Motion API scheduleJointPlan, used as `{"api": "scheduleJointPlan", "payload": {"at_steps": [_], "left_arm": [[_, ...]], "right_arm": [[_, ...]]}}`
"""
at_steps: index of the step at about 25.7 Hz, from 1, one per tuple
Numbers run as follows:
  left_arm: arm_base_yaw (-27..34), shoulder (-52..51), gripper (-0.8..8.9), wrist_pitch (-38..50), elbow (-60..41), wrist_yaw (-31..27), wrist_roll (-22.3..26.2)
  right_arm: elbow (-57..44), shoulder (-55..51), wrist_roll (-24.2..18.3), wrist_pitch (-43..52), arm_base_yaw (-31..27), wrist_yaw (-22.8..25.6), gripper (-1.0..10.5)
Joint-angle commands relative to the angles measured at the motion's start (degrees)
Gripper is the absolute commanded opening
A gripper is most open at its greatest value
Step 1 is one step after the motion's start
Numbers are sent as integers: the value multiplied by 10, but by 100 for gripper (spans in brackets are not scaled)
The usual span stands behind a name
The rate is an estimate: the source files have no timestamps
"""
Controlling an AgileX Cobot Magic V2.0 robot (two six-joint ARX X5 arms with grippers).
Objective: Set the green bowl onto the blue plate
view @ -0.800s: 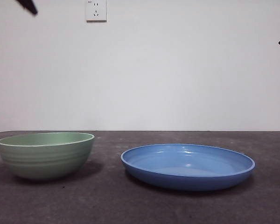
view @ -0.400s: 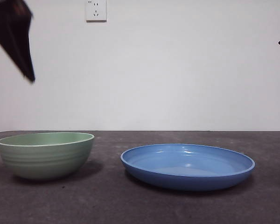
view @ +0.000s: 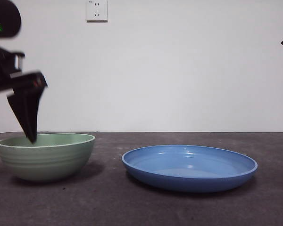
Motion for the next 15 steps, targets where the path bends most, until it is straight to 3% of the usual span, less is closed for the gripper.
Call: {"api": "scheduleJointPlan", "payload": {"at_steps": [1, 4, 11, 15], "left_arm": [[-1, 40, 620, 25, 11, -2, 3], [0, 62, 523, 37, 11, -2, 3], [0, 65, 64, 49, 12, -2, 3], [0, 65, 15, 51, 12, -2, 5]], "right_arm": [[7, 4, -10, 5, 3, -1, 559], [7, 4, -12, 6, 3, 1, 559], [7, 4, -14, 8, 3, 6, 559], [7, 4, -16, 8, 3, 14, 559]]}}
